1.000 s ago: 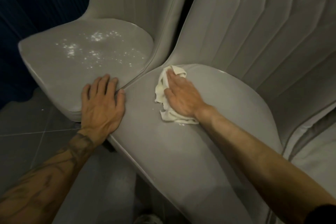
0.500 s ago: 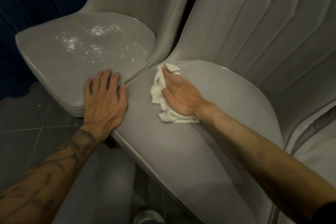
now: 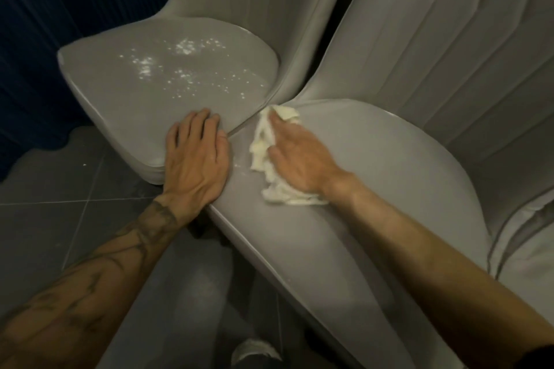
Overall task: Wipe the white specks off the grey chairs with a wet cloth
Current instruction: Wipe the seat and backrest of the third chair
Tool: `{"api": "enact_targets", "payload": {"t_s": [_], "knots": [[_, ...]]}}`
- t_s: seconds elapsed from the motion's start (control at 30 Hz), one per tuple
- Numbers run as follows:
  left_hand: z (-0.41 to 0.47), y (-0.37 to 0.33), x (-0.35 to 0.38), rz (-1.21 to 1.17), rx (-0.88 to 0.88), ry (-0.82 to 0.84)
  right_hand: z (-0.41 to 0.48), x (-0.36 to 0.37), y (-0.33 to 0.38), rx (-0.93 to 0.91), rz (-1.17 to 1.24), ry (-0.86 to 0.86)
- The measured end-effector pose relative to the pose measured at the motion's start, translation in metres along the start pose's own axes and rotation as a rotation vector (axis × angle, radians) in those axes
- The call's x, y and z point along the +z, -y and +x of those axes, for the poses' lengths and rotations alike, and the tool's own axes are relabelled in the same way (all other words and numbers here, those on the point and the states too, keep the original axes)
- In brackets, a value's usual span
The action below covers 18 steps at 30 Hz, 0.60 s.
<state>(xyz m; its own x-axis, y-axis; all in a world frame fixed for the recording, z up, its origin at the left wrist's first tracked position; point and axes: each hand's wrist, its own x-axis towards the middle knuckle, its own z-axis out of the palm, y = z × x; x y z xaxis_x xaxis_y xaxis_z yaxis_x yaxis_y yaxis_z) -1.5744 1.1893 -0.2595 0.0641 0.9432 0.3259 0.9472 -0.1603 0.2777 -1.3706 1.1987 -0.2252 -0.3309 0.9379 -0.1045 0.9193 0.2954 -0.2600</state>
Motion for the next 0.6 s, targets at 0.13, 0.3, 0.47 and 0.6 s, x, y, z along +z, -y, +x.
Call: {"api": "enact_targets", "payload": {"t_s": [0.13,0.3,0.47,0.6], "knots": [[0.005,0.026,-0.010,0.031,0.052,0.015,0.019,-0.014,-0.007,0.190,-0.069,-0.044],[0.005,0.047,-0.009,0.111,0.066,0.040,-0.009,0.026,0.059,-0.235,-0.054,0.083],[0.003,0.048,-0.006,0.140,0.085,-0.002,0.003,-0.007,0.003,0.000,-0.043,0.029],[0.002,0.046,-0.007,0.151,0.072,0.022,-0.021,0.017,0.056,-0.096,-0.010,-0.007]]}}
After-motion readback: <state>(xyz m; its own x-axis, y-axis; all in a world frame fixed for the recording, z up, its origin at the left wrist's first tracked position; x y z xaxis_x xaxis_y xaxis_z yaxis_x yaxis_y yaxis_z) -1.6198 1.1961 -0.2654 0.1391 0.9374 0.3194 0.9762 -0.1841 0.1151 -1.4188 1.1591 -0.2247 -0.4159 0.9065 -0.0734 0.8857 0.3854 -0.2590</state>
